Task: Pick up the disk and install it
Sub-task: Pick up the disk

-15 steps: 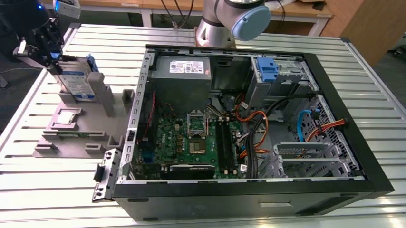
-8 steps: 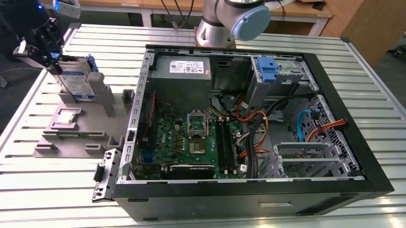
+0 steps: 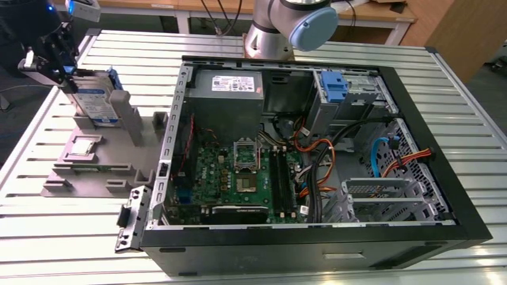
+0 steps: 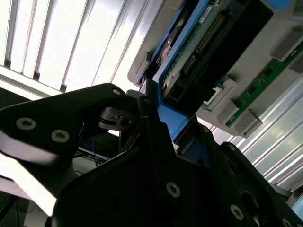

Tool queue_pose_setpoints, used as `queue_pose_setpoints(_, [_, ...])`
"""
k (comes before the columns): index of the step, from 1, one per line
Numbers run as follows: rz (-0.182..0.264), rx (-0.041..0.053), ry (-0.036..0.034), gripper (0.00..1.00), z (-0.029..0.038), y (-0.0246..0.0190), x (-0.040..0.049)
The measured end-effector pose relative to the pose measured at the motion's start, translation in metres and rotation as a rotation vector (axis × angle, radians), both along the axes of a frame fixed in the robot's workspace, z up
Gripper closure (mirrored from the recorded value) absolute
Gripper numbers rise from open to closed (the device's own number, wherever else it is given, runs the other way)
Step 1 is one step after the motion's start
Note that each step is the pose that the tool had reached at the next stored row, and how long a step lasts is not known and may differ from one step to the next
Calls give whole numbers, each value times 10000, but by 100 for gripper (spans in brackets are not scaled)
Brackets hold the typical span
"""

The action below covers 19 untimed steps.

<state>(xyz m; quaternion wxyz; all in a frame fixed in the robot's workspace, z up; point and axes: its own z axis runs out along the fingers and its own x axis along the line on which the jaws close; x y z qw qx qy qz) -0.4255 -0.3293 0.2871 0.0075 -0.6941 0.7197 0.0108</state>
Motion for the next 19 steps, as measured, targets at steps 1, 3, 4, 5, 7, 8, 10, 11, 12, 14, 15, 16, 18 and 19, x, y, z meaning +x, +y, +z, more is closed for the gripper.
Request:
queue_pose_setpoints(1, [19, 0, 1, 63, 0, 0, 0])
queue_pose_setpoints(3, [83, 0, 1, 63, 0, 0, -1])
queue_pose_setpoints(4, [121, 0, 1, 63, 0, 0, -1])
queue_pose_setpoints(5, [147, 0, 1, 63, 0, 0, -1])
queue_pose_setpoints(7, [184, 0, 1, 63, 0, 0, -1])
queue_pose_setpoints(8, [203, 0, 0, 63, 0, 0, -1])
queue_pose_setpoints(10, [243, 0, 1, 63, 0, 0, -1])
queue_pose_setpoints(11, [257, 0, 0, 63, 0, 0, -1])
queue_pose_setpoints(12, [260, 0, 1, 63, 0, 0, -1])
queue_pose_setpoints(14, [272, 0, 1, 63, 0, 0, -1])
queue_pose_setpoints(15, [274, 0, 0, 63, 0, 0, -1])
queue_pose_setpoints(16, [275, 0, 1, 63, 0, 0, -1])
queue_pose_setpoints(18, [258, 0, 1, 63, 0, 0, -1])
queue_pose_setpoints(19, [248, 0, 1, 63, 0, 0, -1])
